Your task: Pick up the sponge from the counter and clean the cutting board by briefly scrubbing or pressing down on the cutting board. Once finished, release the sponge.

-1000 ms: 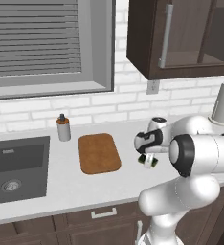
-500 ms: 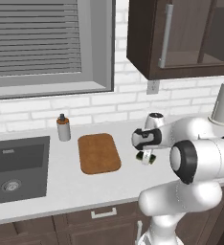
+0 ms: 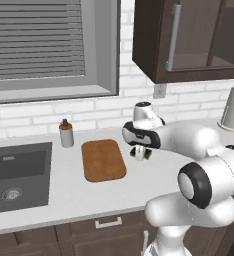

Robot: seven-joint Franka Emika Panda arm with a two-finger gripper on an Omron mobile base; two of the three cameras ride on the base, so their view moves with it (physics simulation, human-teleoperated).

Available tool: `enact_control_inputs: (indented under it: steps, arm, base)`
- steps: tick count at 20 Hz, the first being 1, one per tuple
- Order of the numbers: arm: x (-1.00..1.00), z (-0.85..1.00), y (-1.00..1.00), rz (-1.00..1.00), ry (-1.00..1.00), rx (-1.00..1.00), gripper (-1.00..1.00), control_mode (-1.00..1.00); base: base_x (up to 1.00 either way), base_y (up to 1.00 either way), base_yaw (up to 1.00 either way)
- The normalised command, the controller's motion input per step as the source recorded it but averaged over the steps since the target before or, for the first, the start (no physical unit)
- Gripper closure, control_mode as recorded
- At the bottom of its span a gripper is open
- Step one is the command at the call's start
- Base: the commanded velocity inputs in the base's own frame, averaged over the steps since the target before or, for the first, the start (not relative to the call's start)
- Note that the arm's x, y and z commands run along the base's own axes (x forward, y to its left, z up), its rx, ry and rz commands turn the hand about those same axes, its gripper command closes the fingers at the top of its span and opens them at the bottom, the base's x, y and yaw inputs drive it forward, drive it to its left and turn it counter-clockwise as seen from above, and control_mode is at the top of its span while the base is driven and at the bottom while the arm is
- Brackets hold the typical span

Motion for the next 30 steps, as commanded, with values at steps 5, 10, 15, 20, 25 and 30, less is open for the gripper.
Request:
enact_control_inputs:
  steps: [5, 10, 15, 20, 25, 30]
  arm:
    - [0.02, 0.28, 0.58, 0.31, 0.00, -0.18, 1.00, -1.00]
    - [0.08, 0.00, 0.61, 0.36, -0.02, -0.09, 1.00, -1.00]
    - [0.40, 0.02, 0.25, 0.41, 0.07, 0.01, 1.00, -1.00]
    - [0.22, 0.02, 0.34, 0.16, 0.10, -0.04, 1.00, -1.00]
    - [0.34, 0.00, 0.52, -0.09, 0.02, -0.15, 1.00, -1.00]
    - [0.53, 0.00, 0.37, -0.05, 0.04, -0.11, 1.00, -1.00]
  base:
    - [0.00, 0.00, 0.00]
    - [0.00, 0.00, 0.00]
    - [0.00, 0.00, 0.00]
    - [0.00, 0.00, 0.00]
    - [0.00, 0.00, 0.00]
    - [0.00, 0.00, 0.00]
